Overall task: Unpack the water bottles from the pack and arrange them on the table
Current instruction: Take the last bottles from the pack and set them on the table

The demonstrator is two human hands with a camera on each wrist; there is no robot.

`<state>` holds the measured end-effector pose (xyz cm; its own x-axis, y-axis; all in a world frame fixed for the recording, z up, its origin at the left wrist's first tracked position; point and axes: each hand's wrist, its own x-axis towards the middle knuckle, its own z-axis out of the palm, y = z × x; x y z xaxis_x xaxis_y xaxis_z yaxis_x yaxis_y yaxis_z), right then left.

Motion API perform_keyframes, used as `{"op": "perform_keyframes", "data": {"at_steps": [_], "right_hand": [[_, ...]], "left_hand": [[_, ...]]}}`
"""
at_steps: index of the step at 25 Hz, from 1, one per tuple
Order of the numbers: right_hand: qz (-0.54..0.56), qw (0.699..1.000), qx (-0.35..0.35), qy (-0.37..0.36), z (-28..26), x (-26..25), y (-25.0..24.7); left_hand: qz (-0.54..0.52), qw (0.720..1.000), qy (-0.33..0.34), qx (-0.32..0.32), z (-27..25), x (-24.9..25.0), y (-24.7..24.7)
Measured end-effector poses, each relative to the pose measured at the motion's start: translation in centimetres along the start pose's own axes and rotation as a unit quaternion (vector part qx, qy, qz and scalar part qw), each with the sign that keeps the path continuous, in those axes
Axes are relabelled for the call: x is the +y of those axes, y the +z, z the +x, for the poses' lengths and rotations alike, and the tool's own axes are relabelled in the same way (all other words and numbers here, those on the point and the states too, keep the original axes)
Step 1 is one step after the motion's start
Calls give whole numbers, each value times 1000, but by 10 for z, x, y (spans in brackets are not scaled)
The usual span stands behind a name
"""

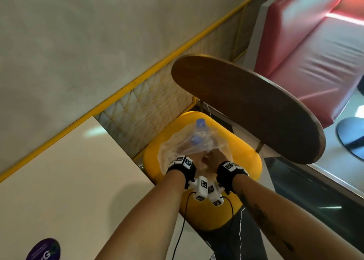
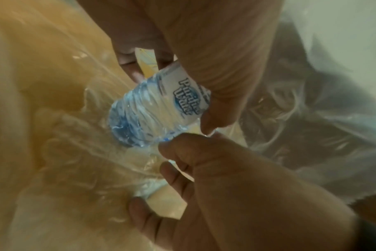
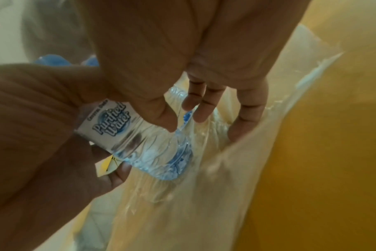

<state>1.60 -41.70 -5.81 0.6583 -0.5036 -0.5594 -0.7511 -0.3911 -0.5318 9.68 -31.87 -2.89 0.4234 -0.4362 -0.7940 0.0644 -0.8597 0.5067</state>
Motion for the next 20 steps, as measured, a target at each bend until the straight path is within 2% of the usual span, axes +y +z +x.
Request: {"op": "perform_keyframes", "data": {"at_steps": [3,5,7,9,11,12,14,17,19,20], "right_hand": [[68,997,0,23,7,6,-1],[24,995,-71,68,18,26,2],[4,988,-110,110,16,46,3],[9,983,-112,144,-7,40,-6],[-13,985,-94,147,-28,42,-13],[-18,986,-89,137,-34,41,-15],[-24,991,-73,113,-30,38,-20],[57,994,-27,94,-27,31,-13],[90,988,-44,114,-34,27,-11],[51,991,-59,109,-39,27,-10]], "left_hand": [[17,1000,10,-9,5,11,-2],[131,991,-5,-19,-4,6,-8],[243,970,-12,27,-4,-7,-7],[221,975,13,24,-13,-17,0],[47,998,24,17,-28,-15,12],[-26,999,30,25,-34,-16,19],[-83,994,59,42,-37,-17,29],[48,990,112,69,-44,-35,41],[123,980,133,84,-52,-51,51],[138,975,152,90,-58,-59,56]]}}
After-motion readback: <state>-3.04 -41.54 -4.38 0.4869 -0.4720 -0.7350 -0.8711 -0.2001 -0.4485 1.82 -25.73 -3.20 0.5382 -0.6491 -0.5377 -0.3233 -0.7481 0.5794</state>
